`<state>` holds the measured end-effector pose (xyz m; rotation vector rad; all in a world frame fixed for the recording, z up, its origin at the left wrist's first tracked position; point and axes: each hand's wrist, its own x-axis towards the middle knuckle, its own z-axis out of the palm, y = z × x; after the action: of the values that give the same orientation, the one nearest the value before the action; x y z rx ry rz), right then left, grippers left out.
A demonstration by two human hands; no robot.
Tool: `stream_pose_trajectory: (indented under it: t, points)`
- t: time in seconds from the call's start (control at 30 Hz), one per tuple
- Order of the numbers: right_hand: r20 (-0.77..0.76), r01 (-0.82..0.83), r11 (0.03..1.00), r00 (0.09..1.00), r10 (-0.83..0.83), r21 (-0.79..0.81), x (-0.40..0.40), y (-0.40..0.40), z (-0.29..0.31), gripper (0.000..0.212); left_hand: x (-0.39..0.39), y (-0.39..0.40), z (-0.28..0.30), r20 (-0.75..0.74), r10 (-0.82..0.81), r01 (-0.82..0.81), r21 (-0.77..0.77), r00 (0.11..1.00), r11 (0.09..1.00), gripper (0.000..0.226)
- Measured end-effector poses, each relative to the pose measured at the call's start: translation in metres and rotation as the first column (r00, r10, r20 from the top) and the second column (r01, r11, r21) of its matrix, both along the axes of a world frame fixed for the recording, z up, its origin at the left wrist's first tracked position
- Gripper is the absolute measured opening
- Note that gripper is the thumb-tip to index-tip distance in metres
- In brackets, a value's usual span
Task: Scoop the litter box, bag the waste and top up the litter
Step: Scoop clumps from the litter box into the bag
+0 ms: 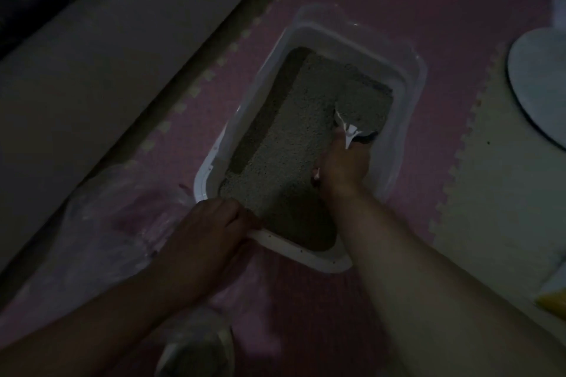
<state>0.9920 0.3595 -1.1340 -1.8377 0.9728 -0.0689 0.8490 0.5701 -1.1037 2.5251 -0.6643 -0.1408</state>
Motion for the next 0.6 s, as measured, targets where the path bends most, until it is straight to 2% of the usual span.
stream_pose_trajectory:
  t: [0.13,0.33,0.47,0.6]
  points:
    - [-0.009,-0.045,0.999,0.999,0.045,-0.014,-0.016,0.001,0.010,0.056,-0.002,0.000,-0.003,0.001,-0.004,0.004,0.000,1.000,1.000,0.023]
    - [-0.016,-0.196,0.981,0.981,0.195,-0.011,-0.052,0.004,0.022,0.048,-0.001,-0.004,0.003,-0.022,0.014,-0.013,0.011,1.000,1.000,0.024]
    - [-0.016,-0.205,0.979,0.979,0.205,-0.022,-0.073,0.004,0.028,0.040,-0.001,-0.004,0.002,-0.032,0.008,-0.006,0.038,0.999,0.999,0.026]
    - [-0.041,-0.194,0.978,0.981,0.191,-0.073,-0.088,0.005,0.026,0.045,-0.003,-0.004,-0.001,-0.018,0.025,-0.024,0.059,1.000,0.998,0.024]
